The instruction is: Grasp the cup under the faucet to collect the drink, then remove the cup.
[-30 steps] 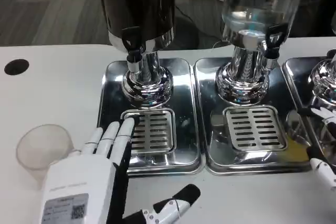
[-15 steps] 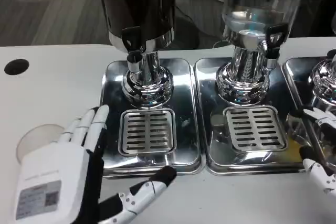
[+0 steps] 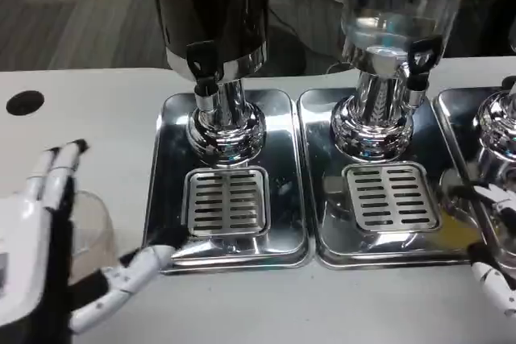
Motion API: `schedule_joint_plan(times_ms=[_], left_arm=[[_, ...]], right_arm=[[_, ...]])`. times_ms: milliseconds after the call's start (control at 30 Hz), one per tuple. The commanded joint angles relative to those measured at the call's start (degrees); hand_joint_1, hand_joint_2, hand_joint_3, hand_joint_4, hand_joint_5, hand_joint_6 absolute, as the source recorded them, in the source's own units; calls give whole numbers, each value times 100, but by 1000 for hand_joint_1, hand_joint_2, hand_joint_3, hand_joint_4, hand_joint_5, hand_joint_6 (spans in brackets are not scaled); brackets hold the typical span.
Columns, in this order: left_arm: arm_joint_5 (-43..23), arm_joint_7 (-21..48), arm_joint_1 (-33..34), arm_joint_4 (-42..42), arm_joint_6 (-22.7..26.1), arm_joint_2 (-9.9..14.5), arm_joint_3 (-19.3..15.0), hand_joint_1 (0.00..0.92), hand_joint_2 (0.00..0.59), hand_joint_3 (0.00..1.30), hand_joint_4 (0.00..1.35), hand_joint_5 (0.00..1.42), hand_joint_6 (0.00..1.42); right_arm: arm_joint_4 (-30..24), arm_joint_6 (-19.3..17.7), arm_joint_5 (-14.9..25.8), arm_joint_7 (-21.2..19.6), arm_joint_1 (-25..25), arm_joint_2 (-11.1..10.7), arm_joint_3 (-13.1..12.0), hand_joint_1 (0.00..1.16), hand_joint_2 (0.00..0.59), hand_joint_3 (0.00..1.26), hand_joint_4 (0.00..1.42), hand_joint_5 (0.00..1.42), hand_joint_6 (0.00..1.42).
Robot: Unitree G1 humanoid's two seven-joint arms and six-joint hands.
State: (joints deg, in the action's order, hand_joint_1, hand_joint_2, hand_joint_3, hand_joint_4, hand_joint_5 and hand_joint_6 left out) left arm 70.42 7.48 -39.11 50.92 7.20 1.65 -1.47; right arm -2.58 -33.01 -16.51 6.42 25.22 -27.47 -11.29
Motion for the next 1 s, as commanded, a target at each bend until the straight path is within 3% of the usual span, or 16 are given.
schedule_joint_plan(times_ms=[33,233,400,733,1000], left_arm=[[-75,258,198,-174,247,96,-428,42,34,109,45,284,498],[-468,503,721,-855,628,440,-1062,44,36,107,44,287,502],[-609,486,1089,-1407,813,685,-1166,49,35,112,44,290,495],[-422,415,1623,-1978,1069,952,-887,62,37,88,54,309,521],[-61,412,1962,-2312,1279,1099,-443,173,48,86,65,329,566]], right_arm=[[-30,-165,64,-61,120,6,-88,461,466,190,99,59,0],[-1,-315,35,-34,239,28,1,461,466,190,106,61,0],[7,-372,-6,-27,270,43,90,461,466,190,108,61,0],[14,-447,-90,-41,340,75,236,461,466,197,109,61,0],[12,-518,-71,-48,373,76,268,461,466,199,109,61,0]])
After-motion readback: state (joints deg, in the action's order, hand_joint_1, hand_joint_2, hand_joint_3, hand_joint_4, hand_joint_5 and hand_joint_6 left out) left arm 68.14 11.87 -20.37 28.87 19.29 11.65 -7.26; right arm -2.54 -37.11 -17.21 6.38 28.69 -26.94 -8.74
